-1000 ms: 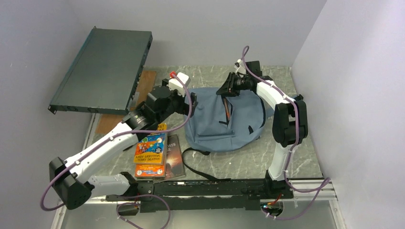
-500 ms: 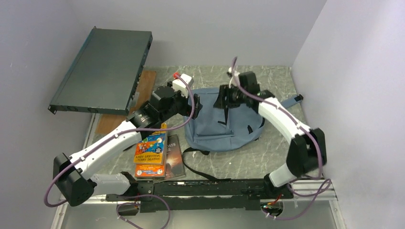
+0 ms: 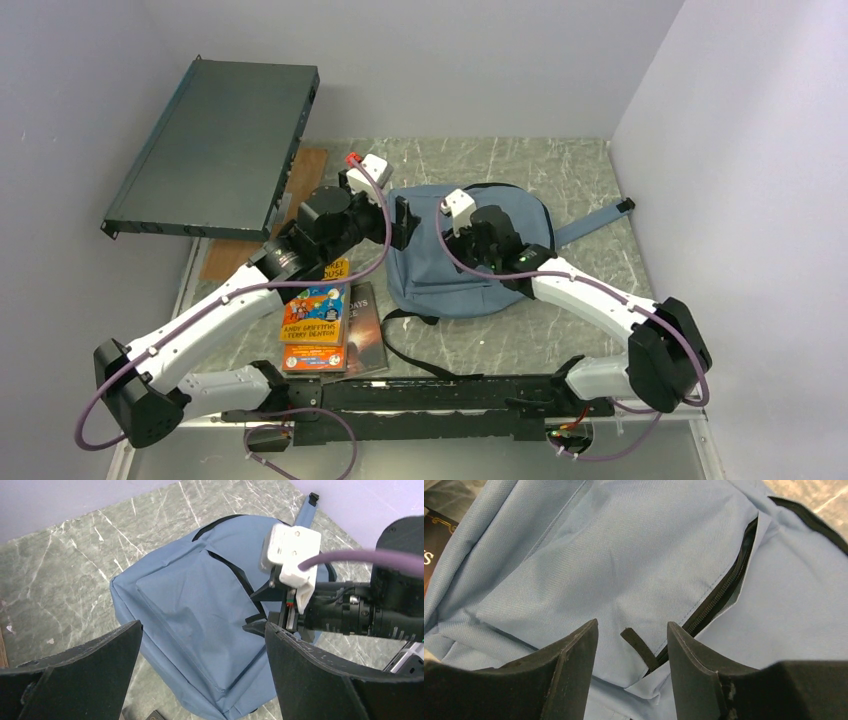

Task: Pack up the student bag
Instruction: Zip the student bag at the center of the board.

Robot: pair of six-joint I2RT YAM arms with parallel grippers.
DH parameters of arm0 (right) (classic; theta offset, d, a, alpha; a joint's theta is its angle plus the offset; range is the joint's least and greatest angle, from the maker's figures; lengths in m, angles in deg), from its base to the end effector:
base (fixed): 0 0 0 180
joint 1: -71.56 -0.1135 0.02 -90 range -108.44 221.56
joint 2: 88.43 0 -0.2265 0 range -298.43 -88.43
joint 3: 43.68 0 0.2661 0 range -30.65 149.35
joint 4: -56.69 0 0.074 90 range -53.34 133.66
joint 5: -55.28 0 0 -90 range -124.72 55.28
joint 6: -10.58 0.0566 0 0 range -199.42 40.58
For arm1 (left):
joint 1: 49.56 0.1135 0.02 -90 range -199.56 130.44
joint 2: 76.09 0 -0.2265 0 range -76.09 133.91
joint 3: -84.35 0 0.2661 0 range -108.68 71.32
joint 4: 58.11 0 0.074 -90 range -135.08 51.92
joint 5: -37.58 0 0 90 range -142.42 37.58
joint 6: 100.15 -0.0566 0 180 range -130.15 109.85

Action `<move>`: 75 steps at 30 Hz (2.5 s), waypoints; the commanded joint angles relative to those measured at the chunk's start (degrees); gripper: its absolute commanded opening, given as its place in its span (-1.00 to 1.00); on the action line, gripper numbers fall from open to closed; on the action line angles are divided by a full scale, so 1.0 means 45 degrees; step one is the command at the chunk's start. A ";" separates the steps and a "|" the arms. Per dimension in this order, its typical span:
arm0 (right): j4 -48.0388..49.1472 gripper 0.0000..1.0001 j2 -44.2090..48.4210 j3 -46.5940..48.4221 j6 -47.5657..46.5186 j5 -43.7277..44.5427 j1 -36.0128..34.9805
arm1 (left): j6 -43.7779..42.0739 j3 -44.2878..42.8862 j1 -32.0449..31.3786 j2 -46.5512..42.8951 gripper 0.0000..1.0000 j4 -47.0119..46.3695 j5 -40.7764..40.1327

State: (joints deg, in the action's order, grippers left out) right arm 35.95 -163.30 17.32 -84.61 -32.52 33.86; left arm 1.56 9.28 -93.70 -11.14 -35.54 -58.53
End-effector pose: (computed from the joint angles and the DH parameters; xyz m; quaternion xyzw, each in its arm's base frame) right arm 0.2598 0.1981 0.1942 -0.3154 0.8272 0.1138 0.4509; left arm 0.2290 -0.2138 0.3374 0.1853 0.7569 -0.2562 0.5720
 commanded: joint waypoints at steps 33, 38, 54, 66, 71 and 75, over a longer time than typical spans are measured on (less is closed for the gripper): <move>0.3475 -1.00 -0.0351 -0.1108 0.0402 0.6581 -0.1928 | -0.0039 0.0070 -0.0059 -0.0415 0.98 -0.0580 -0.0397; 0.2412 -1.00 0.0394 -0.0539 0.2344 0.5262 -0.1051 | 0.0111 0.1322 -0.0380 -0.0535 0.97 -0.2196 0.0098; -0.0712 -1.00 0.0311 0.1584 0.5080 -0.0411 0.1802 | -0.1683 0.3634 -0.2489 0.2509 0.99 -0.7177 0.1399; -0.1275 -1.00 0.0635 0.2050 0.5566 -0.1288 0.1983 | -0.5259 0.3389 -0.3242 0.5625 0.81 -0.9795 -0.0791; -0.1422 -1.00 0.0630 0.2230 0.5786 -0.1443 0.1999 | -0.5229 0.3118 -0.3257 0.6549 0.54 -1.0241 -0.1383; -0.1454 -1.00 0.0543 0.2360 0.6022 -0.1585 0.2009 | -0.5275 0.3113 -0.3267 0.6928 0.61 -1.0843 -0.1662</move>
State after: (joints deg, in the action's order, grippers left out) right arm 27.21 -162.56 24.29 -59.70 -37.74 42.67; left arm -20.98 25.54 -108.30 19.07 -78.20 -63.34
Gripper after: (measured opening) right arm 0.007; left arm 0.779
